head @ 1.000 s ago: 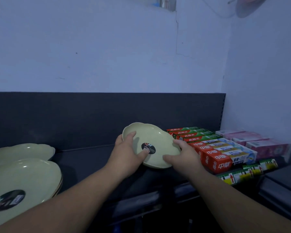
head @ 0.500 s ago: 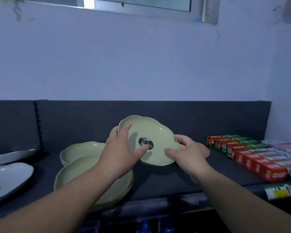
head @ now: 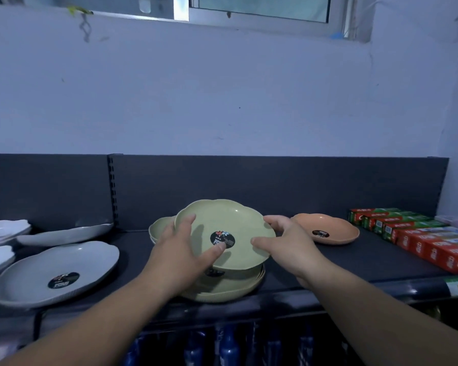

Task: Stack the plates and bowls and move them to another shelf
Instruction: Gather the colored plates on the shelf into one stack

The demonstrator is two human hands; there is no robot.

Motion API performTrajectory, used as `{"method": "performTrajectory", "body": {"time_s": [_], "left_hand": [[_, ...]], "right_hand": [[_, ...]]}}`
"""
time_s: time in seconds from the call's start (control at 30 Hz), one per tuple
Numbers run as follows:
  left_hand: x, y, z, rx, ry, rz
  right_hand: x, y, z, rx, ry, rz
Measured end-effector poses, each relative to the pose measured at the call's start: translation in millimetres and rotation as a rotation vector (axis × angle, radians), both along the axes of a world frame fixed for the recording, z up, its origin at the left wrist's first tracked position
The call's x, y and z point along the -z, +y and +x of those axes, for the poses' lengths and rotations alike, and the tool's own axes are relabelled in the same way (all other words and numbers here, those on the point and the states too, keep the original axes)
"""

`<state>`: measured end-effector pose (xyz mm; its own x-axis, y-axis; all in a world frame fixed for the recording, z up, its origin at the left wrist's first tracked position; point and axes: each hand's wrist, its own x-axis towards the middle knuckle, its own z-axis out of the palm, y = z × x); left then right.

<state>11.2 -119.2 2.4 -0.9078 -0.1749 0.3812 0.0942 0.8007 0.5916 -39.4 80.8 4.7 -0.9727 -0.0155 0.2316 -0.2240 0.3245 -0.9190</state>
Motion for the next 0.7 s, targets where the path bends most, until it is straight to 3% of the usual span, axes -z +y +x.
{"method": "performTrajectory", "body": {"time_s": [0.3, 0.7], "left_hand": [[14.5, -19.4, 14.9, 0.024, -0.132, 0.049], [26.3, -31.7, 18.4, 0.085, -0.142, 0.095]], "right_hand": [[4.7, -16.4, 9.2, 0.039, -0.068, 0.123], [17.9, -27.6, 14.1, 0.036, -0.1, 0.25]]}}
